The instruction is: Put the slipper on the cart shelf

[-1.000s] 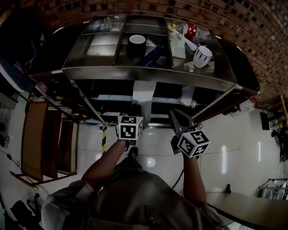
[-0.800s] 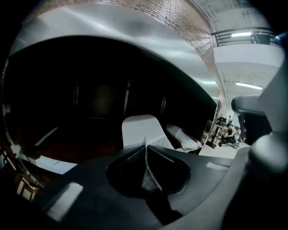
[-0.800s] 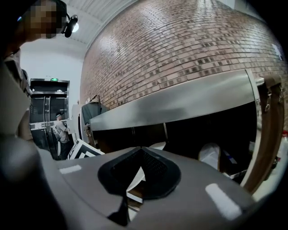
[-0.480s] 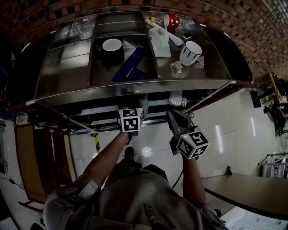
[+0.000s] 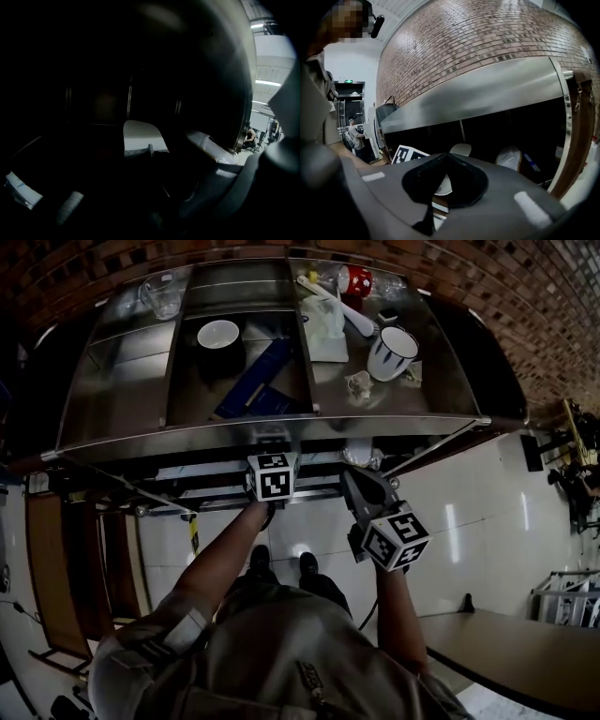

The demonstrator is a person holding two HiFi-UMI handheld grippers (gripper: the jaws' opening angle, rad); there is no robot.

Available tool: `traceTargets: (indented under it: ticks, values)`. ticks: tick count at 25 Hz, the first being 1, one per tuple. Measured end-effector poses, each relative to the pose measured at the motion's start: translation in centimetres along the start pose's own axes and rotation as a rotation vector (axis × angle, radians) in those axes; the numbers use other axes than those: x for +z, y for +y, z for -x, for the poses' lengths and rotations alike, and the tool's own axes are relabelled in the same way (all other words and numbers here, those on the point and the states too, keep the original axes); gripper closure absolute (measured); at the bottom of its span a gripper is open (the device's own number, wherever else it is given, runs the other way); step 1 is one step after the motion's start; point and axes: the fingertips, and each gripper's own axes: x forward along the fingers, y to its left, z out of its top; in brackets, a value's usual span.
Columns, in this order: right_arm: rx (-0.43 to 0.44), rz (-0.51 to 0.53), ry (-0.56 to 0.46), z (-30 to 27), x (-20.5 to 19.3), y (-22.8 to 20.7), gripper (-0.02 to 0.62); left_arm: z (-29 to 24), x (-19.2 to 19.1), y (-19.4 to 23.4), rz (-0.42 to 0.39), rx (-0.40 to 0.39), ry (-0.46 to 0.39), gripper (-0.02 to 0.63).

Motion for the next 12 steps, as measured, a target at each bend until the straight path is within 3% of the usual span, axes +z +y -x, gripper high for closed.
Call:
traceTargets:
  ticks: [7, 12]
  values:
    - [0.098, 0.032, -0.004, 0.8, 1.1, -1.2, 0.595, -0.1, 0.5, -1.7, 0.002, -0.015, -0.007, 0.476]
    - [0.180, 0.046, -0.003, 1.0, 0.8, -1.5, 0.595, 2.8, 0.7, -3.0, 0.014, 0.006, -0.033, 0.443]
